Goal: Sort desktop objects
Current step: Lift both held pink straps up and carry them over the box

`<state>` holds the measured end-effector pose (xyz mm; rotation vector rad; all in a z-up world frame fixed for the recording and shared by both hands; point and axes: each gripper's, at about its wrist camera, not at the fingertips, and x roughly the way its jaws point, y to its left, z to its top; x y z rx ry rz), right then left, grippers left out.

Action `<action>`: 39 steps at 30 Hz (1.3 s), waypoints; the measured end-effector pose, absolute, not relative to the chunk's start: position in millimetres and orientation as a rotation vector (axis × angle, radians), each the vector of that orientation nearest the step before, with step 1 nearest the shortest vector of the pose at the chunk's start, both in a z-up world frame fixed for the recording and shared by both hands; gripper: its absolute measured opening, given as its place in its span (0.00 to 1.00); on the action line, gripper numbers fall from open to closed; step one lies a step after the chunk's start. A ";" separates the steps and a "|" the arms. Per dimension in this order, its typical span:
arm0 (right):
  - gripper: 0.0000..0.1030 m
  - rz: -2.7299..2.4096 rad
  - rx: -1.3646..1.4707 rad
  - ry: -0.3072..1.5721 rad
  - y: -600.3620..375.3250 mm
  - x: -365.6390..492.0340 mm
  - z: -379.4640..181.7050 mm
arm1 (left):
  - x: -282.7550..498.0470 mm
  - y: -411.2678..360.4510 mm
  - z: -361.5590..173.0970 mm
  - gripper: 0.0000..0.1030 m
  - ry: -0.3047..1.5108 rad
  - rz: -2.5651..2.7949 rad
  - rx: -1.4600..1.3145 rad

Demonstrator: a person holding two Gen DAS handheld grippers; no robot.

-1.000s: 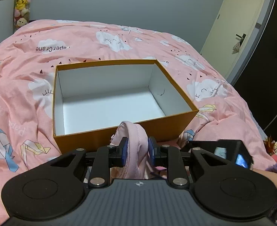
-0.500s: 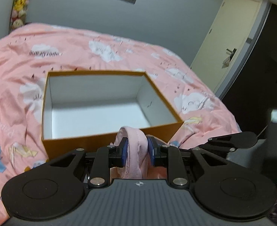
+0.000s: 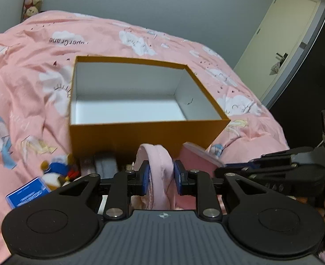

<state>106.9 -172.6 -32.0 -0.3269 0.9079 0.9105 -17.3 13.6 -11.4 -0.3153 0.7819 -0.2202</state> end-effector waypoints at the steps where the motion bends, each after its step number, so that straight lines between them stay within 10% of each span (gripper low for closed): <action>1: 0.14 0.902 -0.331 0.924 -180.4 108.2 -27.3 | -18.5 14.8 -10.5 0.25 0.796 -0.216 -0.312; 28: 0.40 0.909 -0.360 1.106 -149.5 180.2 -48.0 | -11.1 36.2 -17.8 0.26 0.974 -0.197 -0.370; 39: 0.53 1.022 -0.737 0.893 -145.4 114.4 -56.1 | 2.9 28.1 -20.2 0.26 1.003 -0.191 -0.324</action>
